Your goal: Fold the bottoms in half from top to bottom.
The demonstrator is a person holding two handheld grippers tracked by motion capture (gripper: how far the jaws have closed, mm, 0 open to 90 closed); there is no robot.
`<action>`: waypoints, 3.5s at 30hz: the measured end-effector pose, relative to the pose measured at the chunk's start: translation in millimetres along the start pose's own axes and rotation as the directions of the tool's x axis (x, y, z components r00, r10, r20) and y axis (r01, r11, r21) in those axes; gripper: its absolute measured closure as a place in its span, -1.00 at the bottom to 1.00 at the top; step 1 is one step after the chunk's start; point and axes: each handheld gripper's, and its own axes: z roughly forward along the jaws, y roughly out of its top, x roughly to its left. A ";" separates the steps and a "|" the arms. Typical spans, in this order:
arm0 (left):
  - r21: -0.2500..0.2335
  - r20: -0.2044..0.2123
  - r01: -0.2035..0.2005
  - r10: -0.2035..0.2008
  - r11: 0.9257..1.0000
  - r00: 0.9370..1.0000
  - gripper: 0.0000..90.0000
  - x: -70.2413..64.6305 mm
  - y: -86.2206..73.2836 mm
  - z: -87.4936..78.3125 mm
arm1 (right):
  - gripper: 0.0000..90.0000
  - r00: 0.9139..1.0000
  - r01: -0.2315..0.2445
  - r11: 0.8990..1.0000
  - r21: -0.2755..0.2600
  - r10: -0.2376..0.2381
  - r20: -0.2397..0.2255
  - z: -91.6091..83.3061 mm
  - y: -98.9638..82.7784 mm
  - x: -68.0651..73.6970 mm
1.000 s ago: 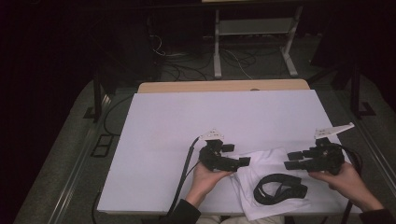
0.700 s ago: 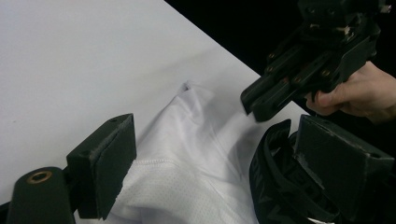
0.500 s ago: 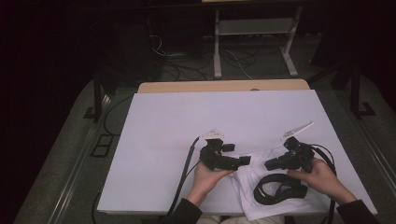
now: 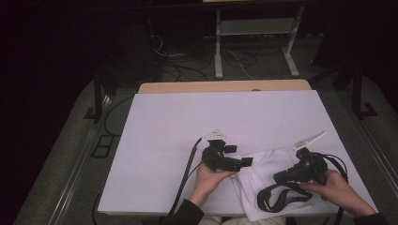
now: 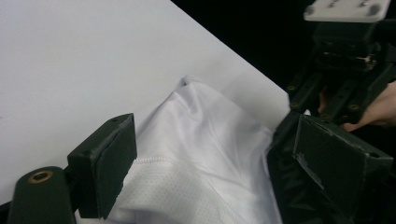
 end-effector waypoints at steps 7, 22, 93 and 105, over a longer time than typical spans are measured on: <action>0.013 0.000 0.007 -0.007 1.000 1.000 -0.73 0.8 -1.7 5.0 | 0.73 0.997 0.029 1.000 0.010 -0.028 -0.068 -5.4 -22.2 5.5; 0.025 -0.031 0.005 -0.005 1.000 1.000 -0.73 6.4 -2.5 6.1 | 0.75 0.998 0.048 0.988 0.144 -0.042 -0.047 16.8 -33.2 5.3; 0.113 -0.084 0.016 -0.006 0.993 0.996 -0.71 31.8 -4.8 5.1 | -0.68 0.968 0.035 0.989 -0.146 0.002 0.251 -26.7 9.0 -72.8; 0.150 -0.083 0.022 -0.009 0.988 0.996 -0.68 35.4 -9.2 10.2 | -0.31 0.963 0.003 0.985 -0.170 0.043 0.265 -22.2 12.2 -91.6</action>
